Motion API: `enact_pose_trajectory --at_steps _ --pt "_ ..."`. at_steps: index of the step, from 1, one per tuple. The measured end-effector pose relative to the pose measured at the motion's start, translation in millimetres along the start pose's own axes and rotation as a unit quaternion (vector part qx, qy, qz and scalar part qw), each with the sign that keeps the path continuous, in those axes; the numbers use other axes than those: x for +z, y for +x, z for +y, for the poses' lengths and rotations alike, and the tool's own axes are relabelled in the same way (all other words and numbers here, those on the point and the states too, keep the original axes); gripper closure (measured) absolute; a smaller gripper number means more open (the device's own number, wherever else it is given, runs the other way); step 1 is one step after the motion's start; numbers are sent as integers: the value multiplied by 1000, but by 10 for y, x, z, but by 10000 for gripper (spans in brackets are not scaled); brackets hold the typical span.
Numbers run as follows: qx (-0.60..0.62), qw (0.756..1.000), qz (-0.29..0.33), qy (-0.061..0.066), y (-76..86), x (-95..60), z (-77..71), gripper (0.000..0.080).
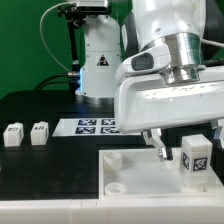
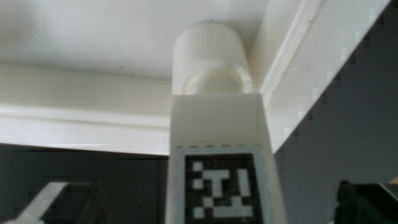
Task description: Assemble one leg
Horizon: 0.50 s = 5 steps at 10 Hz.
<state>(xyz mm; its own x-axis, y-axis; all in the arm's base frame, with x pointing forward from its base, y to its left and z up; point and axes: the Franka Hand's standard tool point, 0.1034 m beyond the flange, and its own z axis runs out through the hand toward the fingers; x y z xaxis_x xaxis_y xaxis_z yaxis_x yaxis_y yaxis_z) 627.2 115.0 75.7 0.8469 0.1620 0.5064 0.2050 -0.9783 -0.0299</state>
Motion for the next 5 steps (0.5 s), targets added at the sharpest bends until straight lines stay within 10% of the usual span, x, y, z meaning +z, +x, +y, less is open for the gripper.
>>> enact_pose_trajectory --at_steps 5 --pt "4 998 -68 7 149 -60 75 150"
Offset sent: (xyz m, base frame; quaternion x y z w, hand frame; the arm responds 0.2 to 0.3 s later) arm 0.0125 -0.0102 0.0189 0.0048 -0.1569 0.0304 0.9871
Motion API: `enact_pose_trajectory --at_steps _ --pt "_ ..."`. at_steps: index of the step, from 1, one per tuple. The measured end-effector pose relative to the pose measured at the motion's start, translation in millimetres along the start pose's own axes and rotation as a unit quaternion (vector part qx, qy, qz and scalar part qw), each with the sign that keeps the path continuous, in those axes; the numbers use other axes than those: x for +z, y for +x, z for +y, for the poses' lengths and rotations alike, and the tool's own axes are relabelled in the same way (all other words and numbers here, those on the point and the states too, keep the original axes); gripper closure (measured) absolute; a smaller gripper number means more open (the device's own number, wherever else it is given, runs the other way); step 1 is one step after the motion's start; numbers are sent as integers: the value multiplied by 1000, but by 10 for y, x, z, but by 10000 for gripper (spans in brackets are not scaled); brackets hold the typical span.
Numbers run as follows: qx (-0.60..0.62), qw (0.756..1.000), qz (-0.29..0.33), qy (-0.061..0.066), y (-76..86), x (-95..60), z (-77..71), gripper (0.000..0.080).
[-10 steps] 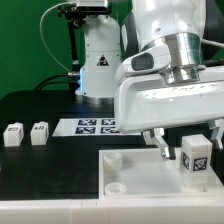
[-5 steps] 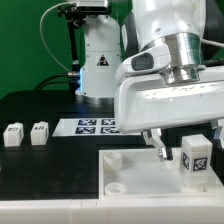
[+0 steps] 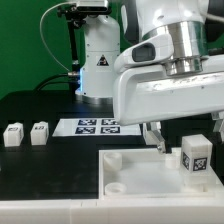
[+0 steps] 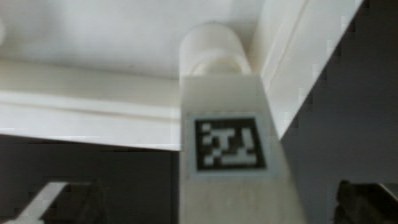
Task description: Assemble one leg
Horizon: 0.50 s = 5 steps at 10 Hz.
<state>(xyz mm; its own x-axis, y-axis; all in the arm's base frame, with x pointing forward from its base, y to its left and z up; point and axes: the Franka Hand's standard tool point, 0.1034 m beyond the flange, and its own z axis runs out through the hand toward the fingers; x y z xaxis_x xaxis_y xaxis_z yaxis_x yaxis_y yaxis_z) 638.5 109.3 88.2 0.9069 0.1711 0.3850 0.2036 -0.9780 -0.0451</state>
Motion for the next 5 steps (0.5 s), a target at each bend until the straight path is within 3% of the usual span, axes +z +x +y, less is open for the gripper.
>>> enact_pose_trajectory --at_steps 2,4,5 --pt "9 994 -106 13 -81 36 6 150" --pt "20 980 -197 26 48 45 4 150" --pt "24 966 -254 34 -11 16 -22 150"
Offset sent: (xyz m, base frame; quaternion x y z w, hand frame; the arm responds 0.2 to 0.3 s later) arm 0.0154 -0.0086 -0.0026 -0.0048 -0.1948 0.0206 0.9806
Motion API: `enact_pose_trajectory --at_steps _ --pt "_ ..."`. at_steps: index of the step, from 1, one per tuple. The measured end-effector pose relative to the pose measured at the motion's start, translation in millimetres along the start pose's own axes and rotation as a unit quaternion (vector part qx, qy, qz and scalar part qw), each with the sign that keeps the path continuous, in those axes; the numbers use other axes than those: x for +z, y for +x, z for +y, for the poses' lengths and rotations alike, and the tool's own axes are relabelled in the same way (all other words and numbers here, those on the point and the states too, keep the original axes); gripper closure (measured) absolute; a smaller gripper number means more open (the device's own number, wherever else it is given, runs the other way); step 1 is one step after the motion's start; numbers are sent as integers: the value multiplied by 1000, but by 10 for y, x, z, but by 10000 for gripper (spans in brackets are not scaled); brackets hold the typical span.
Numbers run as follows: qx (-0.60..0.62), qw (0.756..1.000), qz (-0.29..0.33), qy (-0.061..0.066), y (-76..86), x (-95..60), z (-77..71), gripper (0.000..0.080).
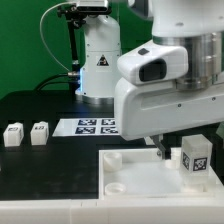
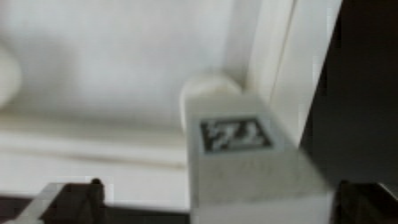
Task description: Assemble one leg
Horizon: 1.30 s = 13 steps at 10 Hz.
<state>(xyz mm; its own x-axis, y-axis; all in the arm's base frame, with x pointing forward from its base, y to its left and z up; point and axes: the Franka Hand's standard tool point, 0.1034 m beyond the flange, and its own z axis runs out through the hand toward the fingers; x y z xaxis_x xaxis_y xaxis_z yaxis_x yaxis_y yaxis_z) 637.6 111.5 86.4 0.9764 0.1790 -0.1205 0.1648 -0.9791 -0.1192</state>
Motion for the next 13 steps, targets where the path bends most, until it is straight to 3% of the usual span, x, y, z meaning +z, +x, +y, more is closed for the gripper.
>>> enact_pose_trajectory --at_steps 1,2,4,5,6,7,9,10,13 --pt "-1 1000 -15 3 51 -27 -8 150" --pt "-1 1000 12 0 132 -25 6 150" --pt "13 1000 9 1 108 -8 2 181" --pt "15 1000 9 1 108 -6 3 364" --pt "46 999 9 2 108 -4 0 364" --pt "101 995 9 3 108 -4 2 508" --pt "209 978 13 1 109 10 2 508" --pt "287 957 35 -5 80 14 -11 507" --pt "542 837 65 20 64 10 19 507"
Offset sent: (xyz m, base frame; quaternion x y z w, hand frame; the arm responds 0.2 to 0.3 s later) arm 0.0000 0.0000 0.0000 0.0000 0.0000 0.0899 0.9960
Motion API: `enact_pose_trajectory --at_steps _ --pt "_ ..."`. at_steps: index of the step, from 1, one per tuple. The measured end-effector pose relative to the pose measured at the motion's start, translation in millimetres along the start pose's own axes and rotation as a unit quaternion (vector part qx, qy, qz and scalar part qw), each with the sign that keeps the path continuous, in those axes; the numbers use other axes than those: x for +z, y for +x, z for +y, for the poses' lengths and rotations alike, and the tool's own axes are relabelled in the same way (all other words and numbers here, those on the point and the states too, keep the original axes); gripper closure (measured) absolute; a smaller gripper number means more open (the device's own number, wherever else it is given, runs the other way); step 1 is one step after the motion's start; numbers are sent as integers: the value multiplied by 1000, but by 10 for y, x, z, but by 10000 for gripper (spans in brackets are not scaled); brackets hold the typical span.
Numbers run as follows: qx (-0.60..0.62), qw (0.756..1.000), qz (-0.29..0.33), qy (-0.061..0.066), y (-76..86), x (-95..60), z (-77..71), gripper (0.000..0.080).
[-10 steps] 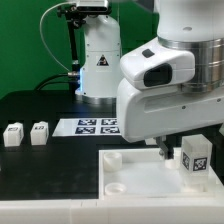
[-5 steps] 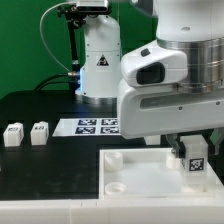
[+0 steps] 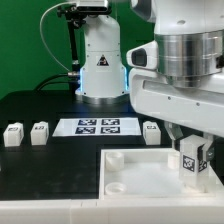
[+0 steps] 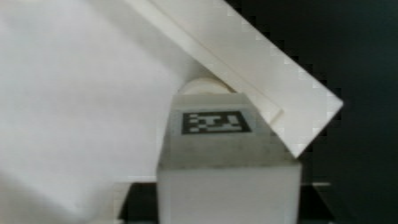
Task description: Assemble one leg
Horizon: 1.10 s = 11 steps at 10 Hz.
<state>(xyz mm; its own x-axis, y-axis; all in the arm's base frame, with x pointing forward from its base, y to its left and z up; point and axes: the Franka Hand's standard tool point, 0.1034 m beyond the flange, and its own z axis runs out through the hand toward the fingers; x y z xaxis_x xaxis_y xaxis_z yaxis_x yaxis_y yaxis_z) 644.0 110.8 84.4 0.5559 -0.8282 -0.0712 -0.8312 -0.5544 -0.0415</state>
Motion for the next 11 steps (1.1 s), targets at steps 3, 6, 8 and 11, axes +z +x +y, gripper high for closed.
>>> enact_pose_trajectory --at_steps 3,6,8,11 --pt "222 975 -6 7 9 4 26 506" --pt "182 983 -7 6 -11 17 22 333" --pt "33 999 -3 12 -70 25 -23 215" --pt "-134 991 2 15 -55 20 -37 154"
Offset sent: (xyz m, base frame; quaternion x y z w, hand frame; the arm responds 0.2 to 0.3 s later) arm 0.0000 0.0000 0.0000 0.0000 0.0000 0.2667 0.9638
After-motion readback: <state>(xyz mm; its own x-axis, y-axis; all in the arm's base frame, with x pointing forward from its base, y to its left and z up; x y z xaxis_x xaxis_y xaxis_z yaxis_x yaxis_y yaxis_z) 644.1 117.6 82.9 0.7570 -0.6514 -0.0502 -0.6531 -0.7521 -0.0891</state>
